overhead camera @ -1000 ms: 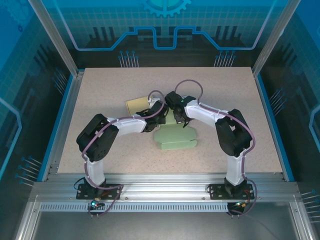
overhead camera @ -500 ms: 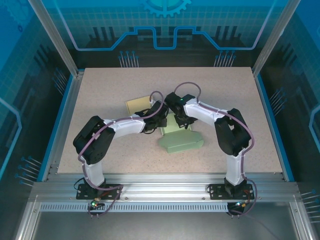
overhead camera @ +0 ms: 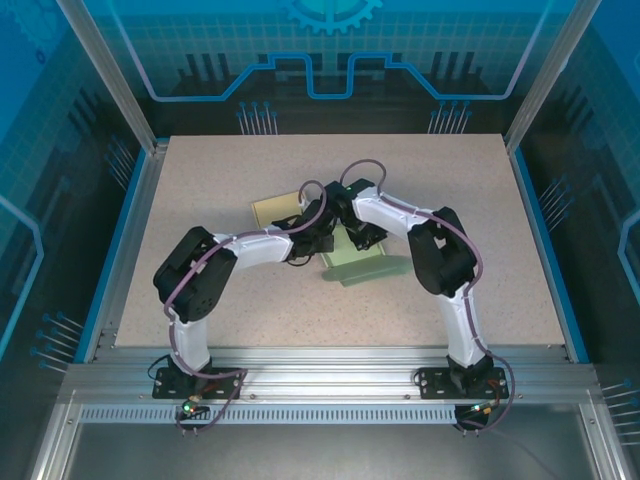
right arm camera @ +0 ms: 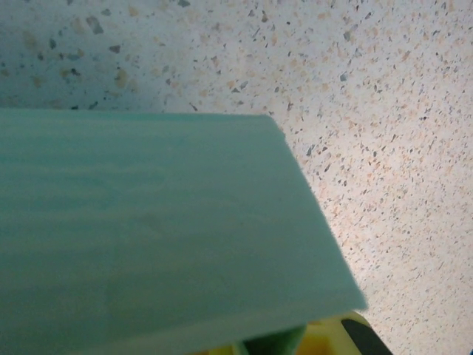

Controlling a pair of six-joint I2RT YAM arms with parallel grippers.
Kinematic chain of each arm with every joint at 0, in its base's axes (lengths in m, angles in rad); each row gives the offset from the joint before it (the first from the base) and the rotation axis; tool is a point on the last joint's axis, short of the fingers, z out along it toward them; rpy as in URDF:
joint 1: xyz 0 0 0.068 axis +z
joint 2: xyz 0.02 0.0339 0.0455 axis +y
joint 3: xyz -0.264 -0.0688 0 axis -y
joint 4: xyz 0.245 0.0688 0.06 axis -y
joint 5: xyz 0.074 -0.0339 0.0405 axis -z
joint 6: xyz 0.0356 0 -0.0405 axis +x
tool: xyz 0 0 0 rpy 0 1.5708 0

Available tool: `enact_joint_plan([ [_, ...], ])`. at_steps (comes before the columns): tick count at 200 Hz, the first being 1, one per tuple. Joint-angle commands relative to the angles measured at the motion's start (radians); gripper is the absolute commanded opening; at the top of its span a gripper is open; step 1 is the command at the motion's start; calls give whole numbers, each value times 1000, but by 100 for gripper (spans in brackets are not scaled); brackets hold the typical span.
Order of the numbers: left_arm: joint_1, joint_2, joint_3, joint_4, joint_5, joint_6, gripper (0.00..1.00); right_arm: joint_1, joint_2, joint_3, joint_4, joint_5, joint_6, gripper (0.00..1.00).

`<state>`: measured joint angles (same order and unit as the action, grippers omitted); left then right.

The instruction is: Fold the paper box

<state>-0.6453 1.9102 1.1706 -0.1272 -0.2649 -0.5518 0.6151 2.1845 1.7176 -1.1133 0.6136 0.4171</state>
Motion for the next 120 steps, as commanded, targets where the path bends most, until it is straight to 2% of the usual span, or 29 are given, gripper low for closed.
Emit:
enact_joint_plan([
  [1, -29, 51, 41, -89, -76, 41, 13, -8, 137, -61, -78, 122, -37, 1],
  [29, -29, 64, 67, -120, -68, 41, 17, -19, 120, -99, 13, -32, -82, 3],
  [48, -28, 77, 95, -179, -72, 49, 14, -43, 90, -111, 58, -143, -118, 5],
  [56, -30, 88, 112, -212, -84, 54, 11, -52, 77, -112, 72, -162, -127, 6],
  [73, -30, 113, 148, -278, -125, 55, 12, -65, 70, -98, 75, -174, -142, 9],
  [81, -29, 111, 147, -283, -132, 53, 16, -68, 72, -89, 74, -179, -150, 9],
  [120, -22, 5, 148, -217, -40, 44, 54, -74, 63, -84, 101, -238, -206, 8],
])
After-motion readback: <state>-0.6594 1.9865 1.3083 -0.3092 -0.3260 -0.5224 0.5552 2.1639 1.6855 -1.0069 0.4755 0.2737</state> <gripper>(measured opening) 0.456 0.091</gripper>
